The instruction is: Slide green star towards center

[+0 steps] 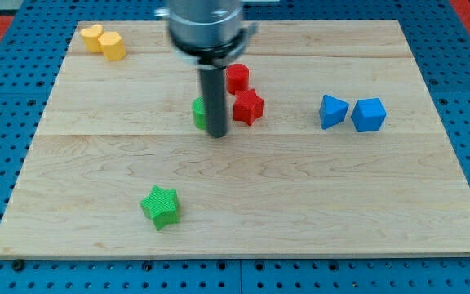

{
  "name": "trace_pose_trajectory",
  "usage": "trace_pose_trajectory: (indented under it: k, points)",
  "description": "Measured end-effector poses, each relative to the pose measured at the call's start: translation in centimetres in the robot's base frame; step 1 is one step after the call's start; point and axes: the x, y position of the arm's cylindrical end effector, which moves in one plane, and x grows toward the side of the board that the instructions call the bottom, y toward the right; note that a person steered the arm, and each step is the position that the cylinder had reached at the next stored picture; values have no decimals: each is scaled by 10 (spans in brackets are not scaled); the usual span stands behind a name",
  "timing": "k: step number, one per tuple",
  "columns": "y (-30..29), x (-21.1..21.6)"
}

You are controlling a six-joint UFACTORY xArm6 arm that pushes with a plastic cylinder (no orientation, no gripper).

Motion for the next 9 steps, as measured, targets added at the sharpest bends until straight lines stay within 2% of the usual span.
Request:
trace_pose_trajectory:
  k: [1,2,3,4,5,6,7,9]
  points:
    - [8,112]
    - [-26,182]
    - [-72,155]
    - [-87,112]
    - [-92,132]
    - [-145,163]
    - [-163,162]
    - [-163,162]
